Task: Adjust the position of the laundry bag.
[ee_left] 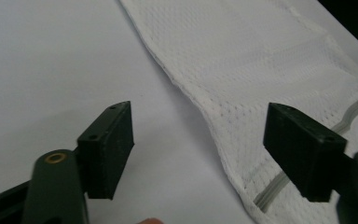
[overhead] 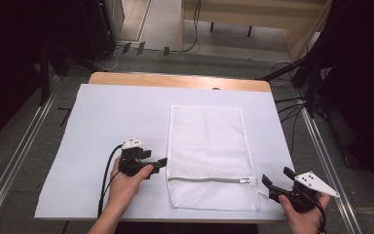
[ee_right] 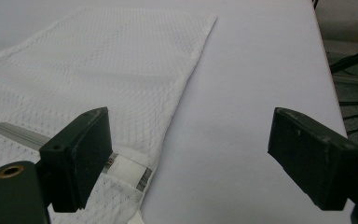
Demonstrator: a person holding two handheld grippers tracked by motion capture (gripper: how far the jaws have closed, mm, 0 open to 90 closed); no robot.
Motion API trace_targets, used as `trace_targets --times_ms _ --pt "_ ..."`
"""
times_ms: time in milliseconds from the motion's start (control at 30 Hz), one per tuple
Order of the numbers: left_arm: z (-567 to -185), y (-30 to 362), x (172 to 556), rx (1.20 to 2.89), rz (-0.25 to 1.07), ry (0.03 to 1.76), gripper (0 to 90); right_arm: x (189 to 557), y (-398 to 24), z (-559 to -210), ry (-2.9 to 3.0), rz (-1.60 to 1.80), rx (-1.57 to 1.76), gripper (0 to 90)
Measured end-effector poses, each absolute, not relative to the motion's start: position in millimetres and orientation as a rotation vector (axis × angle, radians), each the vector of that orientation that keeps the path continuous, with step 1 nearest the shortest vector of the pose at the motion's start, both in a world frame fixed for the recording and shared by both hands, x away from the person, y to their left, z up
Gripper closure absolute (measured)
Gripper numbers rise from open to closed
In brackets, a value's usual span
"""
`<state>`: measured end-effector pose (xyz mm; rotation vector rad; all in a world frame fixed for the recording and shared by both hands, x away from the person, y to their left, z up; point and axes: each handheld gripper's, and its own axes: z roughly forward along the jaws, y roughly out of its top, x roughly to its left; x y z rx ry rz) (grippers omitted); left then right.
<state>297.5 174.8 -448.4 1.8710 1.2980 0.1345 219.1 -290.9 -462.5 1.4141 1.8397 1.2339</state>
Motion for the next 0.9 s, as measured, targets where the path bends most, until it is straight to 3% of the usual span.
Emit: trace_targets --times_ms 267,333,400,433,500,600,700,900 --pt "-457.4 152.2 318.4 1.869 0.023 1.373 49.4 219.2 -290.9 -462.4 1.827 1.218 1.418 14.0" --pt "-461.0 148.3 320.5 1.881 0.0 1.387 59.7 219.6 -290.7 -462.2 1.811 1.217 1.436 14.0" --pt "-464.3 144.8 321.2 1.887 -0.001 1.404 63.2 220.3 -290.7 -462.4 1.803 1.216 1.438 14.1" --pt "-465.2 143.4 321.4 1.889 -0.012 1.399 70.5 220.8 -289.8 -462.7 1.806 1.222 1.442 14.3" --pt "-466.2 141.8 321.5 1.892 -0.004 1.4 73.4 221.0 -289.2 -462.7 1.805 1.22 1.446 14.2" --pt "-467.7 142.6 323.2 1.889 -0.032 1.393 89.6 221.6 -287.4 -462.9 1.811 1.211 1.445 14.3" --pt "-468.4 148.8 324.3 1.881 -0.08 1.4 90.0 221.4 -287.2 -462.9 1.815 1.209 1.438 14.7" --pt "-464.6 165.2 321.7 1.858 -0.052 1.412 90.0 221.6 -285.9 -464.2 1.816 1.207 1.447 15.0"
